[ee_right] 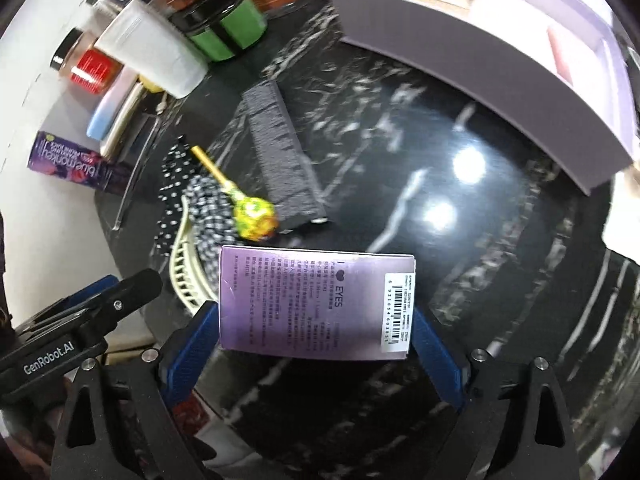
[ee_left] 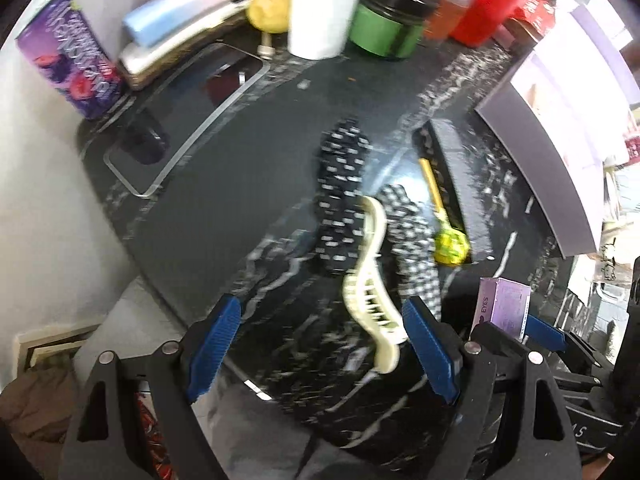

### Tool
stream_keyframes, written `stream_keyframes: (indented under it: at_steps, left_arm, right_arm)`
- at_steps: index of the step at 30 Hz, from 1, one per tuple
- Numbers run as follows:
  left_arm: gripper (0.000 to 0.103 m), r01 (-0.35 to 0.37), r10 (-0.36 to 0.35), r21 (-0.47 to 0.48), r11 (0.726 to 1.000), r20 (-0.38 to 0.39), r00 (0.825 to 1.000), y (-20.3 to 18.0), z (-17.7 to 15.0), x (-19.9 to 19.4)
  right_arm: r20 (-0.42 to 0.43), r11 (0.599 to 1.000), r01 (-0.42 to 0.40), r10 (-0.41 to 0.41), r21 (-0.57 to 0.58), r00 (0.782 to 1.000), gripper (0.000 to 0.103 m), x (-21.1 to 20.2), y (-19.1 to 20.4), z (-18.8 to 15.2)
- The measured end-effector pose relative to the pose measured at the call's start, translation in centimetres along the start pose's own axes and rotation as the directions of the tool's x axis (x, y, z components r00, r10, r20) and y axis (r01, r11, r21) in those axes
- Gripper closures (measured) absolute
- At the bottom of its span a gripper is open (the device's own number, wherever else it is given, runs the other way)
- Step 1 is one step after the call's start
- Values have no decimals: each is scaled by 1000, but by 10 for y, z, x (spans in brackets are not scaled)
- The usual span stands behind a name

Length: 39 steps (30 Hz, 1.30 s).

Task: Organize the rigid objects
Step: 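Grasp the purple EYES box with the right gripper while the left gripper grasps the cream hair clip, then lift the purple box with the right gripper while the left lifts the hair clip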

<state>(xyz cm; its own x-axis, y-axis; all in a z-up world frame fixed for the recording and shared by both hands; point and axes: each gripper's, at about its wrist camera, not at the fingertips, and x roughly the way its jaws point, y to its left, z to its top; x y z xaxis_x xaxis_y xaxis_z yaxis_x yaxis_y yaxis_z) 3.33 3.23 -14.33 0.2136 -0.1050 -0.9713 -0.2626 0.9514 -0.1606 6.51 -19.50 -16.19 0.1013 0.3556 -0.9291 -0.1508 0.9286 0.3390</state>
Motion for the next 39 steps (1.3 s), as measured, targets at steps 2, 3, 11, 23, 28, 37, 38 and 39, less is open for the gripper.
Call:
stream_keyframes:
  at_steps: [2, 3, 11, 23, 28, 37, 38, 39]
  left_arm:
    - [22, 13, -13, 2, 1000, 3, 1000, -12, -2, 4]
    - [24, 15, -15, 8, 1000, -6, 1000, -19, -4, 7]
    - [54, 44, -48, -61, 997, -70, 996, -27, -5, 25]
    - [77, -49, 49, -3, 999, -48, 998, -41, -10, 26]
    - [82, -41, 42, 12, 999, -52, 998, -58, -10, 27]
    - [82, -56, 58, 38, 998, -37, 998, -63, -29, 7]
    - [82, -62, 64, 48, 997, -32, 997, -65, -31, 5]
    - [82, -67, 69, 56, 996, -27, 997, -66, -33, 1]
  right_arm:
    - [5, 1000, 11, -11, 8, 1000, 9, -5, -10, -2]
    - [10, 1000, 16, -16, 8, 1000, 9, -7, -14, -3]
    - [35, 1000, 9, -10, 16, 999, 9, -19, -34, -1]
    - [40, 1000, -6, 7, -10, 999, 9, -20, -36, -4]
    - [39, 1000, 9, -8, -4, 999, 9, -23, -41, -5]
    - [34, 1000, -1, 2, -23, 999, 9, -27, -39, -16]
    - [36, 1000, -3, 3, -24, 999, 9, -28, -38, -18]
    - [38, 1000, -5, 6, -25, 999, 9, -29, -37, -19]
